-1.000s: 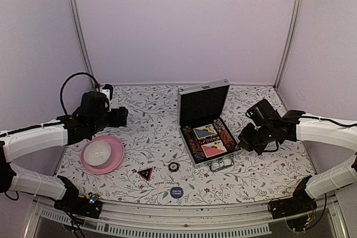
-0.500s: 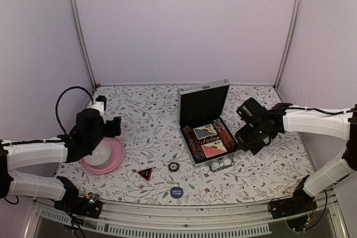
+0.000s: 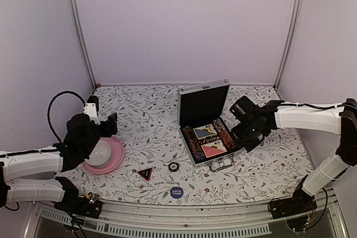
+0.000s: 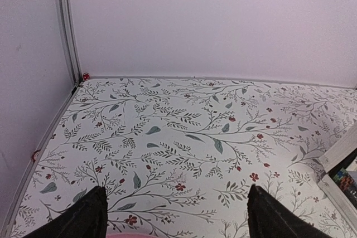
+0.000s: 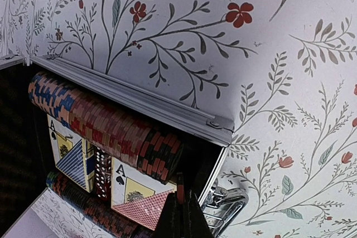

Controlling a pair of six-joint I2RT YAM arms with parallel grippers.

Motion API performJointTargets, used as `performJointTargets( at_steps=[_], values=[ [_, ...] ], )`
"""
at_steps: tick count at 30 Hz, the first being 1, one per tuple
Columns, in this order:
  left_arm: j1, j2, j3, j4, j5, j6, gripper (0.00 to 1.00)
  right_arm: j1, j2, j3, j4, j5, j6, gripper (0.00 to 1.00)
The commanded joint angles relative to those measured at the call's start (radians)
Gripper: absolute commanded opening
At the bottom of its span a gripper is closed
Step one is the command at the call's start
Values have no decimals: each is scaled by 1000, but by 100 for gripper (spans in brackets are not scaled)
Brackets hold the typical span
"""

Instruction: Pack up texas hold em set

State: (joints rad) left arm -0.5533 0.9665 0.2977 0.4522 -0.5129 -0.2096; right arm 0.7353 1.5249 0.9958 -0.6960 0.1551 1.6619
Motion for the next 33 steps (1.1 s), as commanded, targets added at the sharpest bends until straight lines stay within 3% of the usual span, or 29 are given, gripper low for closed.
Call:
performJointTargets(
  at_steps=[1,18,27,33],
  values=[
    [14,-8,-9,39,11,16,87,8,32,39,-11,44,41,2],
    [14,1,-4,42,29,21,87,11,82,72,-4,67,58,2],
    [13,21,5,40,40,24,88,10,84,69,14,68,55,24],
    [13,17,4,39,39,24,88,12,79,68,20,67,53,25]
  ],
)
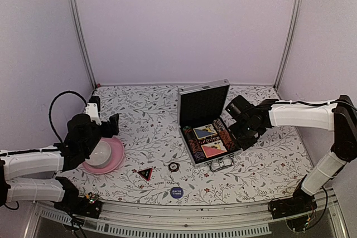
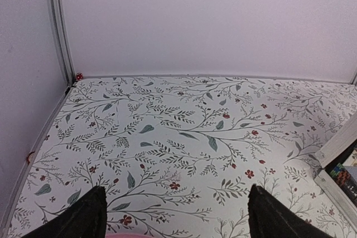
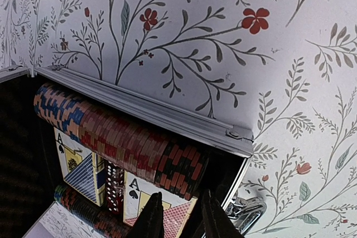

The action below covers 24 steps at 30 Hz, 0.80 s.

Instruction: Pack up texas hold em set

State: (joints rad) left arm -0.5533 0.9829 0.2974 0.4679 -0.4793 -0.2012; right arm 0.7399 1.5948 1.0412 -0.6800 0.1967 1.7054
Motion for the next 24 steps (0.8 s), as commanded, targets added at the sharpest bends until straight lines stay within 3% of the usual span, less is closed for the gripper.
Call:
performJointTargets(
  at_steps=[1,10,16,20,24],
  values=[
    [13,-2,3,23,6,16,88,8,7,21,4,28,9,26],
    [13,-6,0,22,26,16,88,7,-68,-4,3,81,-50,30],
    [13,0,3,20,46,21,88,6,-220,-98,58,149,-175,33],
    [13,-4,11,3,47,-4,88,7,-344,-167,107,198,-260,47],
    [3,-29,74,-170,78,-170,85,5,-431,-187,173,227,-459,60]
  ],
)
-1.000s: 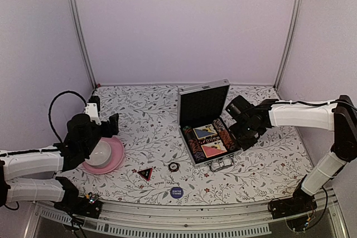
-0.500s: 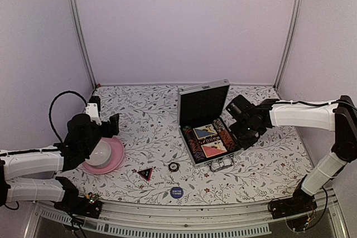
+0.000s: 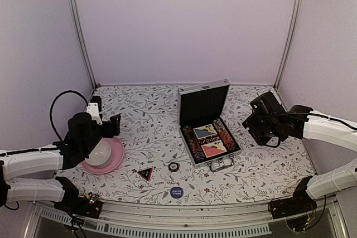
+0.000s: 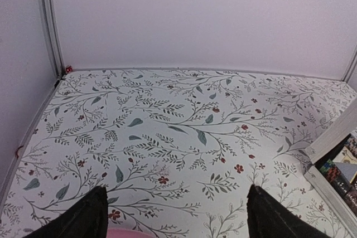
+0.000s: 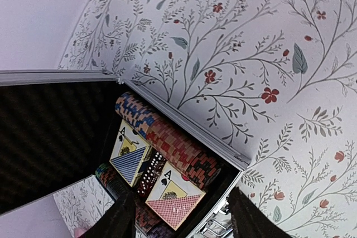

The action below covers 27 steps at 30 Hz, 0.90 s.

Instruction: Pack up texas hold em set

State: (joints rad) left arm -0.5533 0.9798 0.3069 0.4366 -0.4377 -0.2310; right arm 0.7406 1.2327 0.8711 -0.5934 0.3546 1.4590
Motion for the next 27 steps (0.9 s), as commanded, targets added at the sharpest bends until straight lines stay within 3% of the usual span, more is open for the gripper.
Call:
performJointTargets(
  at_steps=[1,6,11,15,21,27],
  values=[
    [-10,-32,81,-189,43,-191,84,3,-82,-14,95,73,-251,64],
    [-195,-1,201,-451,-21,-414,82,2,-123,-17,153,80,-443,83],
    [-389,213,391,-670,-14,-631,82,3,-150,-64,275,34,-639,86],
    [-508,436,585,-838,3,-728,82,2,-137,-73,301,31,-694,87],
    [-591,666,826,-1013,27,-761,81,-1,-122,-94,324,0,-736,87],
    [-605,773,896,-1043,107,-775,79,-1,-144,-139,364,-23,-751,88]
  ],
)
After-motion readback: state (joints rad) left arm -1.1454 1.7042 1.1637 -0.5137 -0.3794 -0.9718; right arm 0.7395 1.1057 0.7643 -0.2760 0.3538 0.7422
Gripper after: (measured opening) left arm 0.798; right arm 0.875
